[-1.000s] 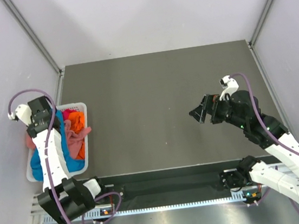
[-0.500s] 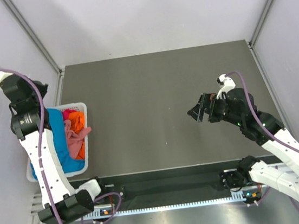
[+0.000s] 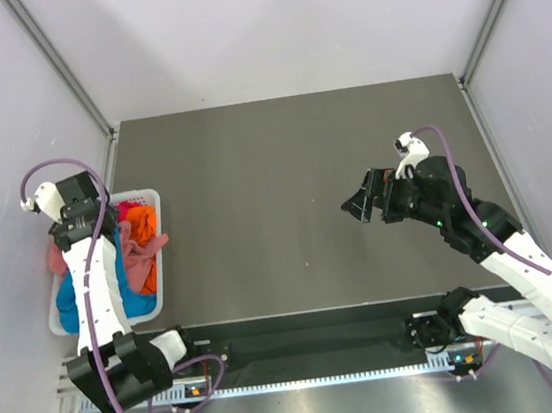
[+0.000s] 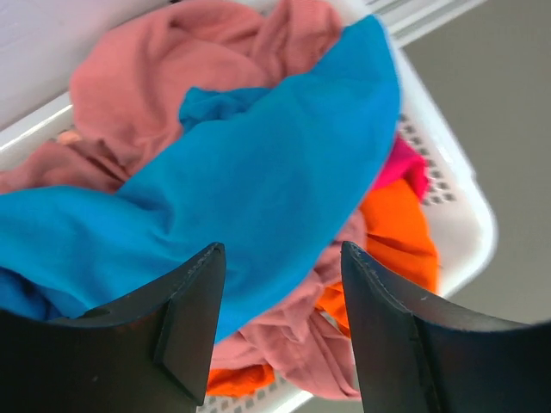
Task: Fold and stack the t-shirts
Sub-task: Grab the tshirt from the pile
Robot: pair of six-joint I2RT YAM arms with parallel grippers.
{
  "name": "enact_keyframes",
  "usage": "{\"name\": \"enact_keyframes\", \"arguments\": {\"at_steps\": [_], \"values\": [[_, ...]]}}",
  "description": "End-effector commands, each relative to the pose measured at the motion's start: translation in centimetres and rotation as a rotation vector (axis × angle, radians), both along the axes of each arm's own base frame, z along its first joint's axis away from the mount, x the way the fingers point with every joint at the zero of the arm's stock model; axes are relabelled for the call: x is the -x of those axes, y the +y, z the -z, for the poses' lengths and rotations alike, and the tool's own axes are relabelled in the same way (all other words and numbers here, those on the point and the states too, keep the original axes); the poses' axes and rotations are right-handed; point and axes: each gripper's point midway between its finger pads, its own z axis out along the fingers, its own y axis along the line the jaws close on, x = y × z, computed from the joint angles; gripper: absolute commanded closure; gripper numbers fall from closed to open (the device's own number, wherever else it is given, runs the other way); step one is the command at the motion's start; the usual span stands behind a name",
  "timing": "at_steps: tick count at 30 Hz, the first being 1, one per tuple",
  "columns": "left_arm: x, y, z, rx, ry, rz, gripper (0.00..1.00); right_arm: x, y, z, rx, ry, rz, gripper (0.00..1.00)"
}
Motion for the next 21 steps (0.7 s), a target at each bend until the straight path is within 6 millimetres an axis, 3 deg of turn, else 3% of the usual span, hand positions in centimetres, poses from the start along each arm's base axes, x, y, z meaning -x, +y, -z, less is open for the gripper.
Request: {"name": "enact_keyframes", "arguments": {"at_steps": [1, 7, 10, 11, 12, 13, 16, 21], "values": [[0.7, 1.6, 0.7, -0.053, 0.026, -0.083, 0.39, 0.2, 0.6, -2.1, -0.045, -0.039, -0.02, 0.0], [1.3, 2.6, 3.5, -0.105, 0.104, -0.1, 0.39, 0.2, 1.0, -1.9, -0.058, -0.026, -0.029, 0.0], [0.5, 2.3, 3.8, -0.094, 0.111, -0.052, 0.67, -0.1, 1.1, -2.0, -0.055, -0.023, -0.026, 0.0], [0.2, 2.4, 3.1, -0.107, 0.103, -0.038, 0.77, -0.2, 1.1, -2.1, -0.055, -0.026, -0.027, 0.0], [0.0, 2.4, 2.4, -0.115, 0.091, -0.029, 0.96, -0.2, 1.2, -2.2, -0.056, -0.027, -0.028, 0.0], [0.0, 2.4, 1.8, -0.12, 0.09, -0.021, 1.0, -0.1, 1.2, -2.1, -0.053, -0.024, -0.03, 0.0], [-0.7, 2.6, -2.5, -0.165, 0.003, -0.005, 1.0, -0.2, 1.1, -2.1, -0.045, -0.02, -0.029, 0.0], [-2.5, 1.0, -11.8, -0.225, -0.272, 0.111, 1.0, -0.3, 1.1, -1.7, -0.04, -0.01, -0.023, 0.0]]}}
